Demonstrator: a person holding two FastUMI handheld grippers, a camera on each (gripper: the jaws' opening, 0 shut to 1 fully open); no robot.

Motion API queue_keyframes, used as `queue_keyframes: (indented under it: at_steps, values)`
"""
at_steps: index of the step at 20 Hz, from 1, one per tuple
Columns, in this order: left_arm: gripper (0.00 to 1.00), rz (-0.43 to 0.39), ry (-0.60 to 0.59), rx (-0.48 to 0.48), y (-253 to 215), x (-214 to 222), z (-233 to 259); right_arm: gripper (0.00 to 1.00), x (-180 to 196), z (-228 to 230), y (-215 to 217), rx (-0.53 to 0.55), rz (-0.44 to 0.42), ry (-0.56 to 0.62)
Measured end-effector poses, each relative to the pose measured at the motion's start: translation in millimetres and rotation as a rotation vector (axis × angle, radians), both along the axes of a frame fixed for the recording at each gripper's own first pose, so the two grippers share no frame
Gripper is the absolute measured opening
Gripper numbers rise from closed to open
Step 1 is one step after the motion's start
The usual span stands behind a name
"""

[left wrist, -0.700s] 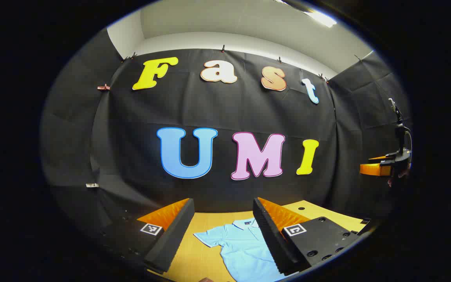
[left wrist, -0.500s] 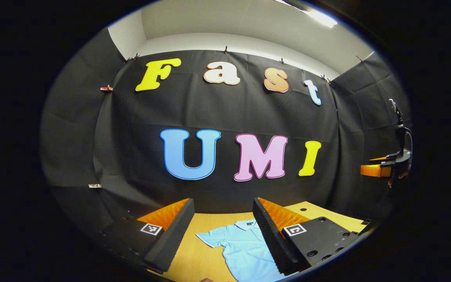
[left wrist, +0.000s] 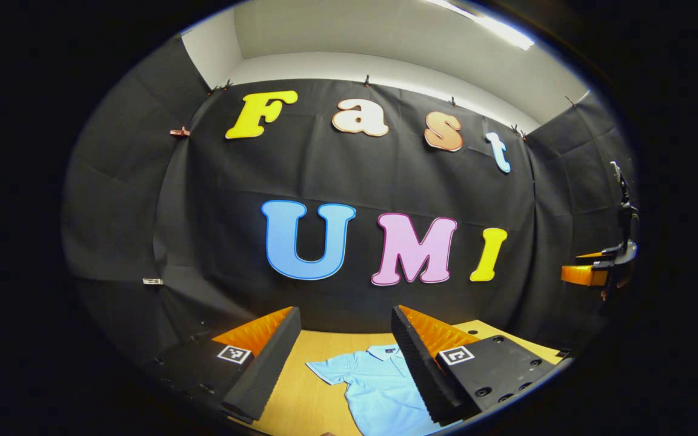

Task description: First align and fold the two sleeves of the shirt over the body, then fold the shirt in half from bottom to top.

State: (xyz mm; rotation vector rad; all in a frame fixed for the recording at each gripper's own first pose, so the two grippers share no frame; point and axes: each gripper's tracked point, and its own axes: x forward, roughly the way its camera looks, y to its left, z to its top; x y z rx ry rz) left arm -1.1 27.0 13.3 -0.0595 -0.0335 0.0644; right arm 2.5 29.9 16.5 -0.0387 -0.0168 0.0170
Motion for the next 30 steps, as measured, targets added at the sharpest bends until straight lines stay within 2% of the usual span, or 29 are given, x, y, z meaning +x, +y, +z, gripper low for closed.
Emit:
queue_keyframes:
  at_steps: [11,19,24,28,30]
  values:
    - [0.97,0.024,-0.021,-0.037,30,-2,3,0.97,23,23,11,-0.036,0.002,0.003]
    - [0.97,0.009,0.013,-0.055,35,12,-8,0.96,83,-7,31,-0.024,0.076,0.085]
    - [0.97,0.019,0.028,-0.035,31,34,-8,0.95,158,-72,17,-0.034,0.109,0.193]
    - [0.97,0.072,0.071,-0.021,29,68,-20,0.97,241,-158,-4,-0.035,0.141,0.305]
    - [0.97,0.096,0.113,0.007,24,88,-29,0.97,281,-208,-21,-0.017,0.127,0.387]
